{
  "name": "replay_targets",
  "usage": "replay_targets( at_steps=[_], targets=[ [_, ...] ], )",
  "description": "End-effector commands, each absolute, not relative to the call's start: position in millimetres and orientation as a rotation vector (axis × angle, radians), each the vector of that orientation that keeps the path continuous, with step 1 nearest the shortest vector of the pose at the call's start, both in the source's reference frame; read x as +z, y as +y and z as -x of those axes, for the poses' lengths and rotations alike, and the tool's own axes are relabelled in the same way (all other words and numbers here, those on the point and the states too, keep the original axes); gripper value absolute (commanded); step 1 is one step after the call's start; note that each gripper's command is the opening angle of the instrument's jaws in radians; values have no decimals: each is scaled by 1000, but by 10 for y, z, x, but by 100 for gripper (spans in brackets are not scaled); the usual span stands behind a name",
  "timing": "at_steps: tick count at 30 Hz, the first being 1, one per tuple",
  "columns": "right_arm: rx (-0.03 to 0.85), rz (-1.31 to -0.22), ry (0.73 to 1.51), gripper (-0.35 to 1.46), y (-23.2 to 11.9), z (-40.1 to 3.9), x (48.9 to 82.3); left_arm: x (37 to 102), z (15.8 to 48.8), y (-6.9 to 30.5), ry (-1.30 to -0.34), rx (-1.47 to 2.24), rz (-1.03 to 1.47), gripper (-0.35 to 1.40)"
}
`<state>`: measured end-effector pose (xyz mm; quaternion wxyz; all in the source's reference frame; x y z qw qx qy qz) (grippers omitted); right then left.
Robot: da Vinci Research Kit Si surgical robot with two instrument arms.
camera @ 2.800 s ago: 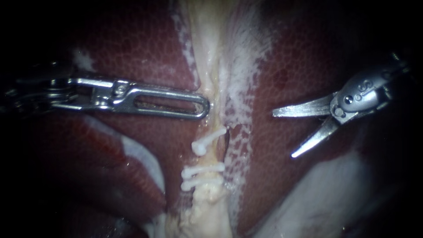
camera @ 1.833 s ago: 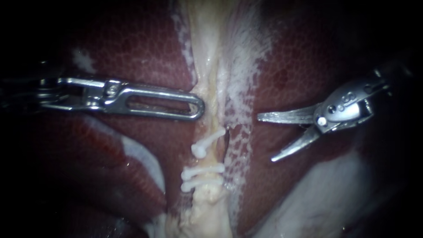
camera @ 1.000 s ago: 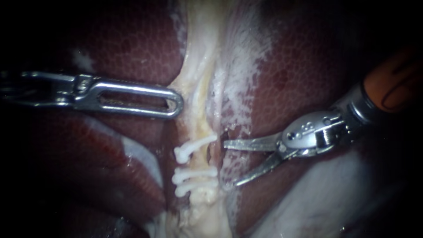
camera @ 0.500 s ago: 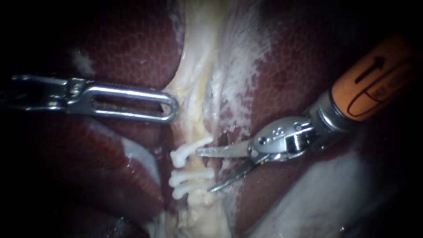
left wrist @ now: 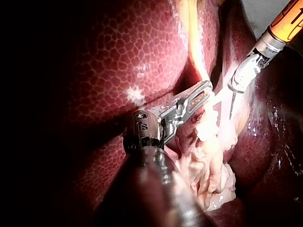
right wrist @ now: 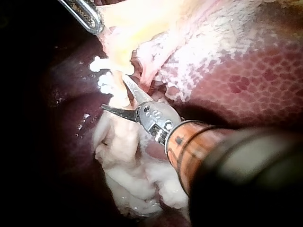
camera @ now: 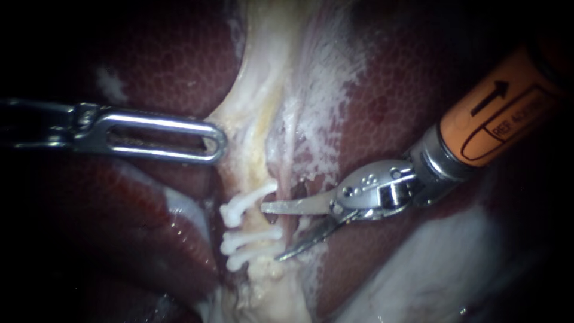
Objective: Go to the cutting position left tube
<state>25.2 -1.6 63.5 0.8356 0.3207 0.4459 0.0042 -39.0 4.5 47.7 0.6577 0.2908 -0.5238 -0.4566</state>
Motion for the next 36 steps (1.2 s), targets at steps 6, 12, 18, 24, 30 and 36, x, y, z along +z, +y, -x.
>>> replay_targets(
  at_steps=[6, 12, 18, 24, 30, 36],
  targets=[
    [14, -681, 943, 141, -12, -252, 641, 473, 390, 44, -1187, -1034, -660, -35],
    [16, -680, 943, 141, -11, -258, 642, 472, 390, 43, -1187, -1034, -659, -35],
    [16, -693, 944, 141, -12, -269, 642, 472, 390, 44, -1187, -1035, -659, -35],
    [23, -729, 981, 141, -14, -275, 636, 473, 390, 44, -1187, -1034, -660, -35],
    [41, -766, 1019, 141, -17, -283, 629, 476, 389, 45, -1187, -1033, -660, -35],
    [63, -786, 1046, 141, -16, -289, 628, 478, 389, 45, -1188, -1033, -660, -35]
  ],
)
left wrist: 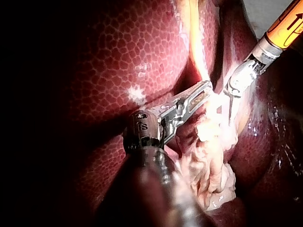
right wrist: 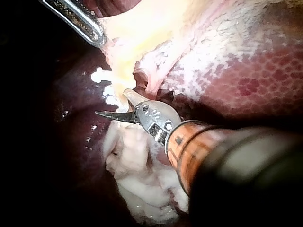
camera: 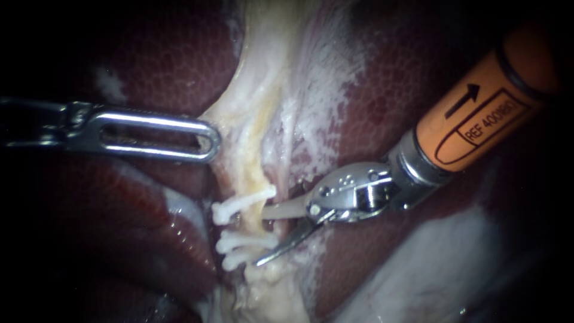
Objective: Go to the cutting position left tube
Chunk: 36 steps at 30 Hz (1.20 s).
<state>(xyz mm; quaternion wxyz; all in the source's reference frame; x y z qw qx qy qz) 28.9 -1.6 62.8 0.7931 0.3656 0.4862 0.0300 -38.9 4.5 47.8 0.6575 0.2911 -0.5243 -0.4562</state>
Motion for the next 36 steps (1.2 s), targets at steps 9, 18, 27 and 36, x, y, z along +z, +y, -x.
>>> replay_targets(
  at_steps=[9, 18, 27, 36],
  targets=[
    [111, -803, 1049, 138, -9, -296, 641, 478, 389, 45, -1187, -1033, -659, -35],
    [190, -842, 1037, 131, -6, -299, 649, 478, 389, 44, -1187, -1033, -659, -35],
    [220, -860, 1028, 123, -9, -299, 649, 478, 389, 44, -1187, -1033, -659, -35],
    [234, -869, 1022, 114, -11, -300, 649, 479, 390, 44, -1187, -1033, -658, -35]
  ],
)
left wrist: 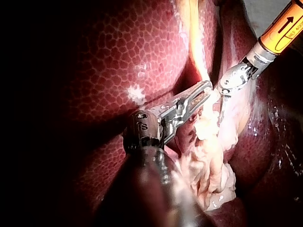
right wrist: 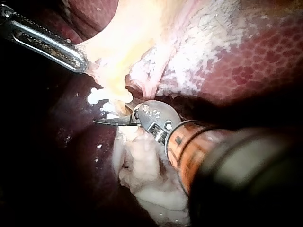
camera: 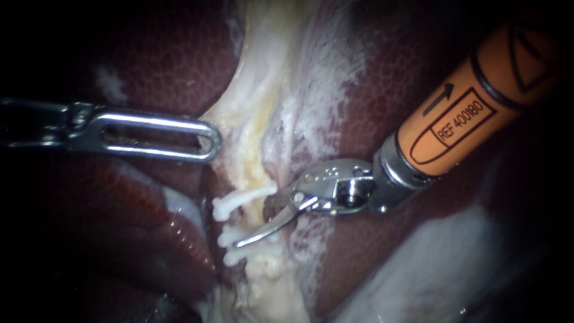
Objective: Go to the cutting position left tube
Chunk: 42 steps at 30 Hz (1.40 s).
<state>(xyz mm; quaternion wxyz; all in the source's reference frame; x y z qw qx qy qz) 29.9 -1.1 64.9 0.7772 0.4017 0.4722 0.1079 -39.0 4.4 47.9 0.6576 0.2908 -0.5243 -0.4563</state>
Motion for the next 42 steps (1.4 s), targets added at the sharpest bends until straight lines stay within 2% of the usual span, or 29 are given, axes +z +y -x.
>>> replay_targets(
  at_steps=[1, 18, 42],
  targets=[
    [234, -868, 1022, 114, -11, -300, 649, 479, 390, 44, -1187, -1033, -658, -35],
    [235, -868, 1021, 101, -11, -302, 649, 479, 390, 45, -1188, -1033, -659, -35],
    [241, -870, 1019, 98, -11, -304, 649, 479, 390, 45, -1188, -1033, -659, -35]
  ],
)
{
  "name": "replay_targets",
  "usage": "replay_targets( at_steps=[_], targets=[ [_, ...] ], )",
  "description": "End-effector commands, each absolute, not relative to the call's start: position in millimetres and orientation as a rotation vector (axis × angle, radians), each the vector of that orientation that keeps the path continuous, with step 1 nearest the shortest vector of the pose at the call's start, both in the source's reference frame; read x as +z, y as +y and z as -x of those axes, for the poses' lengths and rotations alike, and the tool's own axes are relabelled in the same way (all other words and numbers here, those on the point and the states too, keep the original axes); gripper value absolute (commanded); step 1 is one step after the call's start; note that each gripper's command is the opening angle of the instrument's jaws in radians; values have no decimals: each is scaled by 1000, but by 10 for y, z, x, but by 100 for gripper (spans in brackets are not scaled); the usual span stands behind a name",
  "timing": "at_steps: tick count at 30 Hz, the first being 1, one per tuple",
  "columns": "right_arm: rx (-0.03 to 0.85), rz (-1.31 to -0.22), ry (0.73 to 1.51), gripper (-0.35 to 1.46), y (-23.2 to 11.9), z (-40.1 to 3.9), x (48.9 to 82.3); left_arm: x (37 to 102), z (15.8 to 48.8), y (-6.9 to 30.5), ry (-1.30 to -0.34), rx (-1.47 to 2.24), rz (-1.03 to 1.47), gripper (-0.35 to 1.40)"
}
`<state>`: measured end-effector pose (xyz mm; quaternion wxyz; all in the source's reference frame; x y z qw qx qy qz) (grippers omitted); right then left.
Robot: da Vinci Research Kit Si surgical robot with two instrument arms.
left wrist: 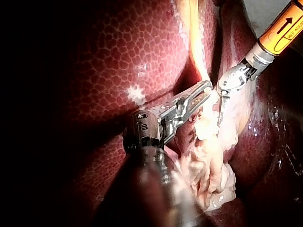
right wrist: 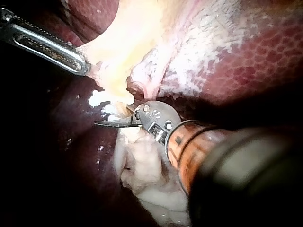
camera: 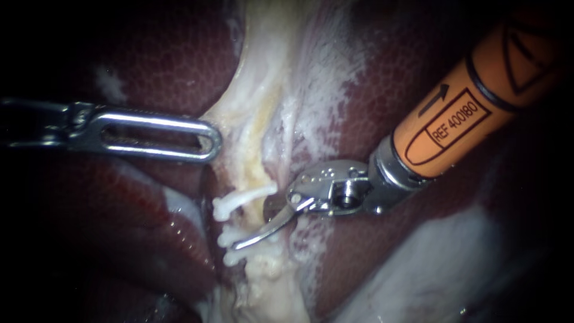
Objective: Go to the cutting position left tube
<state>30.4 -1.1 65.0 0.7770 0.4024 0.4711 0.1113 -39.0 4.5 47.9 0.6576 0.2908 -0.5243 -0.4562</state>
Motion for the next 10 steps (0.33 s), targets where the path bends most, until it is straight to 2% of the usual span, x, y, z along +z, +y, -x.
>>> replay_targets(
  at_steps=[1, 10],
  targets=[
    [241, -870, 1019, 98, -11, -304, 649, 479, 390, 45, -1188, -1033, -659, -35],
    [241, -871, 1019, 98, -11, -304, 649, 479, 390, 45, -1188, -1033, -659, -35]
  ],
)
